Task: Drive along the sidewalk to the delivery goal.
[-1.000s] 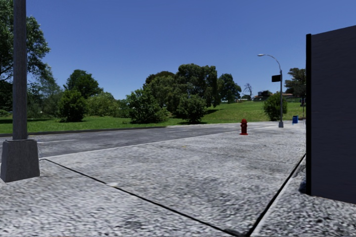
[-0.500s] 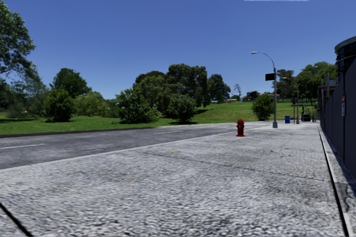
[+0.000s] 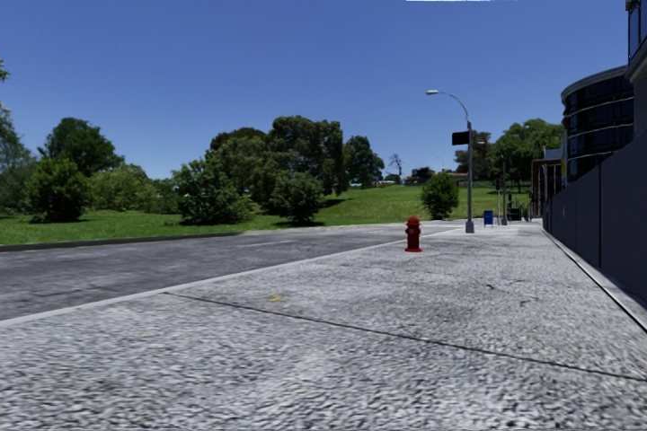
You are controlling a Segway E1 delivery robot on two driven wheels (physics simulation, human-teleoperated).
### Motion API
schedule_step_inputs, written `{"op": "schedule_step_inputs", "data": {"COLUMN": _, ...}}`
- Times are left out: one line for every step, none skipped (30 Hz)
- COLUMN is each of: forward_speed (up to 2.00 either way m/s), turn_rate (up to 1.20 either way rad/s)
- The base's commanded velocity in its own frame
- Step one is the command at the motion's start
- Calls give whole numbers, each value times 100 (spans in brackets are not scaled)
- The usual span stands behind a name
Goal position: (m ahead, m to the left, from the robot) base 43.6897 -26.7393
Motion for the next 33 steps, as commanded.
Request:
{"op": "schedule_step_inputs", "data": {"forward_speed": 200, "turn_rate": -40}}
{"op": "schedule_step_inputs", "data": {"forward_speed": 200, "turn_rate": -41}}
{"op": "schedule_step_inputs", "data": {"forward_speed": 200, "turn_rate": -41}}
{"op": "schedule_step_inputs", "data": {"forward_speed": 200, "turn_rate": -41}}
{"op": "schedule_step_inputs", "data": {"forward_speed": 200, "turn_rate": -41}}
{"op": "schedule_step_inputs", "data": {"forward_speed": 200, "turn_rate": -41}}
{"op": "schedule_step_inputs", "data": {"forward_speed": 200, "turn_rate": -41}}
{"op": "schedule_step_inputs", "data": {"forward_speed": 200, "turn_rate": -41}}
{"op": "schedule_step_inputs", "data": {"forward_speed": 200, "turn_rate": -41}}
{"op": "schedule_step_inputs", "data": {"forward_speed": 200, "turn_rate": -42}}
{"op": "schedule_step_inputs", "data": {"forward_speed": 200, "turn_rate": -42}}
{"op": "schedule_step_inputs", "data": {"forward_speed": 200, "turn_rate": -42}}
{"op": "schedule_step_inputs", "data": {"forward_speed": 200, "turn_rate": -42}}
{"op": "schedule_step_inputs", "data": {"forward_speed": 200, "turn_rate": -42}}
{"op": "schedule_step_inputs", "data": {"forward_speed": 200, "turn_rate": -42}}
{"op": "schedule_step_inputs", "data": {"forward_speed": 200, "turn_rate": -42}}
{"op": "schedule_step_inputs", "data": {"forward_speed": 200, "turn_rate": -43}}
{"op": "schedule_step_inputs", "data": {"forward_speed": 200, "turn_rate": -43}}
{"op": "schedule_step_inputs", "data": {"forward_speed": 200, "turn_rate": -43}}
{"op": "schedule_step_inputs", "data": {"forward_speed": 200, "turn_rate": -43}}
{"op": "schedule_step_inputs", "data": {"forward_speed": 200, "turn_rate": -43}}
{"op": "schedule_step_inputs", "data": {"forward_speed": 200, "turn_rate": -43}}
{"op": "schedule_step_inputs", "data": {"forward_speed": 200, "turn_rate": -43}}
{"op": "schedule_step_inputs", "data": {"forward_speed": 200, "turn_rate": -43}}
{"op": "schedule_step_inputs", "data": {"forward_speed": 200, "turn_rate": -43}}
{"op": "schedule_step_inputs", "data": {"forward_speed": 200, "turn_rate": -43}}
{"op": "schedule_step_inputs", "data": {"forward_speed": 200, "turn_rate": -43}}
{"op": "schedule_step_inputs", "data": {"forward_speed": 200, "turn_rate": -43}}
{"op": "schedule_step_inputs", "data": {"forward_speed": 200, "turn_rate": -43}}
{"op": "schedule_step_inputs", "data": {"forward_speed": 200, "turn_rate": -43}}
{"op": "schedule_step_inputs", "data": {"forward_speed": 200, "turn_rate": -43}}
{"op": "schedule_step_inputs", "data": {"forward_speed": 200, "turn_rate": -43}}
{"op": "schedule_step_inputs", "data": {"forward_speed": 200, "turn_rate": -43}}
